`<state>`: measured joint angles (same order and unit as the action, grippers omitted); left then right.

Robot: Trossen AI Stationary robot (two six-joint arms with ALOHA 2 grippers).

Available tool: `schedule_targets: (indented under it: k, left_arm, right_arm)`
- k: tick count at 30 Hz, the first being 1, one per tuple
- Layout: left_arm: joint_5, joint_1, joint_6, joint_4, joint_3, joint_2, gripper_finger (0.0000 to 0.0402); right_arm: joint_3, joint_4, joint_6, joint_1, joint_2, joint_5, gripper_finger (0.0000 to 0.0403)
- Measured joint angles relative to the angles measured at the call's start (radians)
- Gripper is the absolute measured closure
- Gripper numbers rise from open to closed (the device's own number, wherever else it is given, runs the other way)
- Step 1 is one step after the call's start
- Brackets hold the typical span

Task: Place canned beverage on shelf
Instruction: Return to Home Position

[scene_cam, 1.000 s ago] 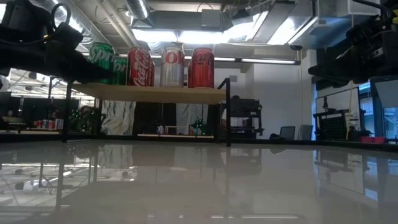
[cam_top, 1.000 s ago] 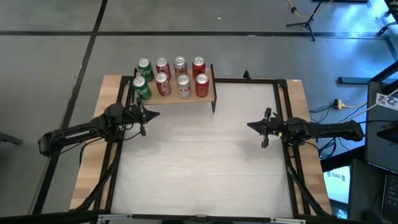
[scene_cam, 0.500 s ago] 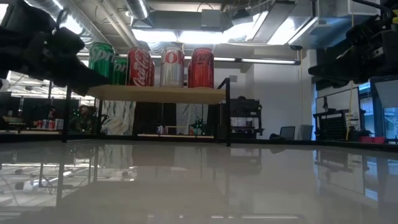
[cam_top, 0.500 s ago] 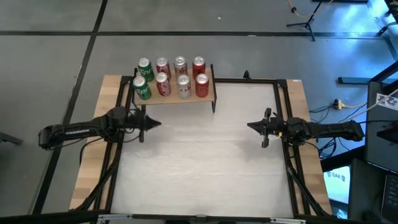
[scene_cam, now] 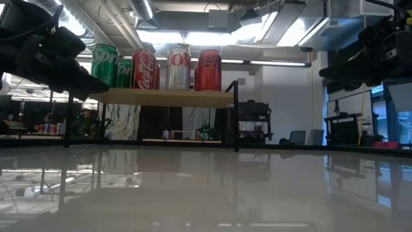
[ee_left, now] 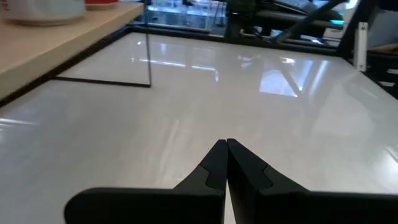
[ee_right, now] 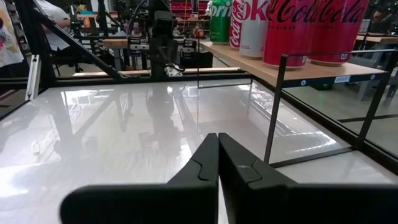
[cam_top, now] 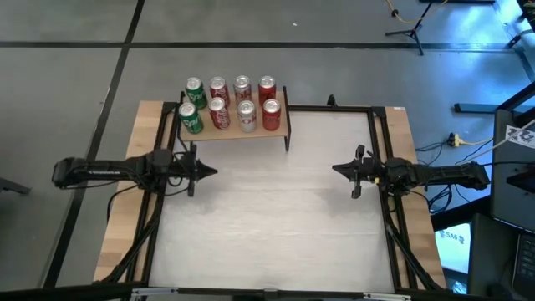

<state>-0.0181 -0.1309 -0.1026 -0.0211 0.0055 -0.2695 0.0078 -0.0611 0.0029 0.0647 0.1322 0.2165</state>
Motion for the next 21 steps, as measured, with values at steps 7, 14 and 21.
schedule_targets:
  k: [7,14,21]
  left_arm:
    - [0.001,0.073,0.028,-0.042,0.000,0.000,0.0401]
    - [0.070,0.122,0.110,-0.118,0.000,0.016,0.0401]
    - [0.155,0.126,0.169,-0.116,0.000,0.079,0.0401]
  right_arm:
    - [0.000,-0.002,0.000,0.000,0.000,0.000,0.0402]
    - [0.000,-0.002,0.019,0.000,0.000,0.000,0.0402]
    - [0.000,-0.005,0.019,0.000,0.000,0.018,0.0402]
